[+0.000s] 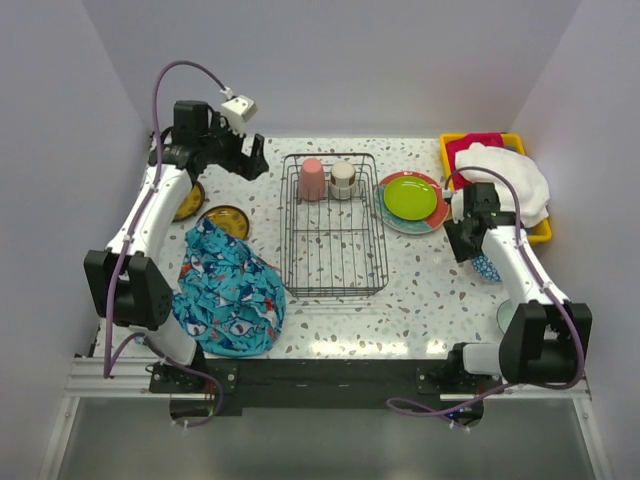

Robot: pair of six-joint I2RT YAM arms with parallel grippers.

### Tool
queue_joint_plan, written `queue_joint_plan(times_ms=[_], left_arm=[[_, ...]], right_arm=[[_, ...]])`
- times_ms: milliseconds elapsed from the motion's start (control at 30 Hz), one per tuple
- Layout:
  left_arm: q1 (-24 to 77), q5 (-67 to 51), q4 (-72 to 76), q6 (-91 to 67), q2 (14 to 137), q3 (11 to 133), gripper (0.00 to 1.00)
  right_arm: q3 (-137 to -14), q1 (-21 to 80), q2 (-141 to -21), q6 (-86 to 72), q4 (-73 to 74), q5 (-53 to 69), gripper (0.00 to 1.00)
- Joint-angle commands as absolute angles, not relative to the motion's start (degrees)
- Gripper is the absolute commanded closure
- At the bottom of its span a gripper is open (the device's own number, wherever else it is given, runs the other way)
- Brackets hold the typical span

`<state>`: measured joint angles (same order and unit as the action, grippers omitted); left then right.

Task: Load the mixed dishes into the dish rack

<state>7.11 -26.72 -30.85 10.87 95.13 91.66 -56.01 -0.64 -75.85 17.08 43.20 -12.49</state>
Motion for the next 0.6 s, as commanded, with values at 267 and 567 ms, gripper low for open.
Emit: queue_joint_plan(times_ms=[267,567], left_arm=[[8.35,-27.95,-27.86,9.23,90.7,91.67,0.01],[8.44,-27.16,-27.42,9.67,90.17,91.23,0.0]], right_arm=[[-56.42,-2.55,-87.0,17.75,37.18,-13.1,0.68],[-55.64,-2.99,-89.21,18.1,39.64,-18.01,0.81]])
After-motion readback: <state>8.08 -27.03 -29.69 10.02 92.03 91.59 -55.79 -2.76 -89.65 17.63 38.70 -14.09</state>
